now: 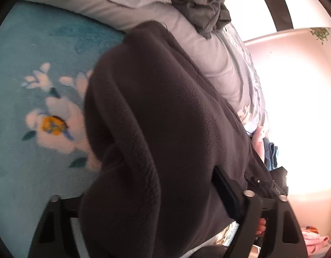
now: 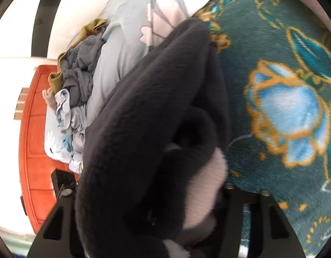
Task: Fold clothes
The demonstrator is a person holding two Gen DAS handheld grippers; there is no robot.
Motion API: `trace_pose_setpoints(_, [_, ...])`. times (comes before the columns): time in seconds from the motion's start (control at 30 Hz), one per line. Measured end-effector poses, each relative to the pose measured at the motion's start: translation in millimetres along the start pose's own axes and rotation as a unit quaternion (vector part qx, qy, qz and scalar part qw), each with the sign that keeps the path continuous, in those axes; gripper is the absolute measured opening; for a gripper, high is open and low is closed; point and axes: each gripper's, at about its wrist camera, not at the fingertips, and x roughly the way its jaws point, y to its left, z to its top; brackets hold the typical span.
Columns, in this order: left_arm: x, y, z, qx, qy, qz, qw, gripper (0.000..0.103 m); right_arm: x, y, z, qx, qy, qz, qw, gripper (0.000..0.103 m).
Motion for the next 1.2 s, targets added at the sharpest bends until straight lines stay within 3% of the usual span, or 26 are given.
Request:
trace_pose_setpoints(0.17, [-13, -28, -10, 0.01, -0.023, 0.036, 0.9991, 0.047, -13, 20, -1, -0.01, -0.009, -0.011, 1.0, 0.039])
trace_pose_setpoints(0.23, [-19, -46, -15, 0.024, -0.03, 0.039, 0.9985, 0.043, -21, 29, 1, -0.015, -0.011, -0.005, 1.0, 0.037])
trace_pose_setpoints(0.47, [-49, -122, -39, 0.086, -0.055, 0.027, 0.9944, 0.04, -87, 61, -1, -0.075, -0.028, 0.017, 0.997, 0.036])
trace_pose_setpoints(0.63, [-71, -188, -55, 0.142, -0.07, -0.013, 0.9873, 0.04, -165, 64, 6, -0.107, -0.059, 0.035, 0.992, 0.035])
trace_pose_setpoints(0.73, [-110, -205, -36, 0.182, -0.07, -0.041, 0.98, 0.04, -226, 57, 21, -0.131, -0.091, 0.029, 0.987, 0.035])
trace_pose_setpoints(0.9, [-73, -294, -31, 0.228, -0.05, -0.102, 0.967, 0.04, -322, 32, 60, -0.154, -0.141, -0.009, 0.978, 0.035])
trace_pose_setpoints(1.03, [-17, -370, -26, 0.261, -0.03, -0.133, 0.9557, 0.04, -392, 2, 100, -0.155, -0.173, -0.048, 0.972, 0.035])
trace_pose_setpoints(1.2, [43, -416, -40, 0.291, -0.02, -0.154, 0.9438, 0.038, -444, -34, 143, -0.16, -0.192, -0.092, 0.964, 0.035])
